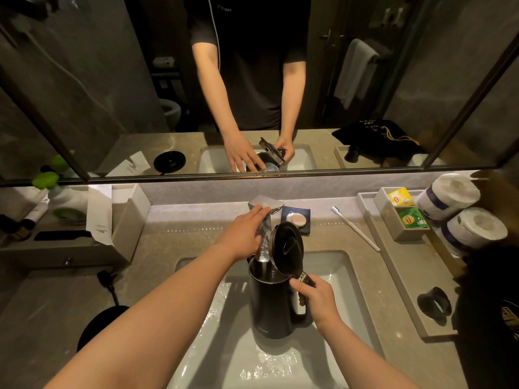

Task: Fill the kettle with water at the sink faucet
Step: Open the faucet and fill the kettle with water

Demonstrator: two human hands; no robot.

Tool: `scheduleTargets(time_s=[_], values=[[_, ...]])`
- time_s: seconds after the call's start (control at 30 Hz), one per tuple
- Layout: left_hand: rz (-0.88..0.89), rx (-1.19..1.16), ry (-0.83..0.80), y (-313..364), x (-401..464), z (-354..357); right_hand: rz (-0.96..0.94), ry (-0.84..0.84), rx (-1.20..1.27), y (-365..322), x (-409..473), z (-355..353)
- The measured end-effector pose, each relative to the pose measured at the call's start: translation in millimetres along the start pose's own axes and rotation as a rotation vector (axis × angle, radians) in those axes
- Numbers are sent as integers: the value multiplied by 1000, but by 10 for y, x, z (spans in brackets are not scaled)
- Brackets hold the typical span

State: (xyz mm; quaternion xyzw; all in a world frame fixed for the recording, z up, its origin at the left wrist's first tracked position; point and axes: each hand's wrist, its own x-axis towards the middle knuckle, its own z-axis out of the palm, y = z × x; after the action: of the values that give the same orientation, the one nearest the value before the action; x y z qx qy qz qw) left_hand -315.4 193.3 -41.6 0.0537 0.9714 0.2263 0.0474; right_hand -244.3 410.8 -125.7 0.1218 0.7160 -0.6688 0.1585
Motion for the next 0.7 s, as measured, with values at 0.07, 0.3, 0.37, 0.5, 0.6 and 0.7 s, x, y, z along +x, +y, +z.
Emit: scheduleTargets(time_s=[0.07, 0.3, 0.37, 0.5, 0.6, 0.7], values=[[-1, 1, 7, -2, -4, 7, -3, 2, 2, 5, 5, 0], [1, -2, 13, -7, 17, 9, -7, -1, 13, -7, 10, 1], [2, -4, 16, -8, 21, 12, -12, -4, 23, -21, 7, 8], [7, -7, 16, -13, 35, 8, -12, -5, 29, -29, 10, 16], [3, -11, 20, -16, 45, 7, -6, -5, 37, -23, 16, 25], [6, -23, 18, -20, 58, 3, -4, -2, 51, -28, 15, 24]])
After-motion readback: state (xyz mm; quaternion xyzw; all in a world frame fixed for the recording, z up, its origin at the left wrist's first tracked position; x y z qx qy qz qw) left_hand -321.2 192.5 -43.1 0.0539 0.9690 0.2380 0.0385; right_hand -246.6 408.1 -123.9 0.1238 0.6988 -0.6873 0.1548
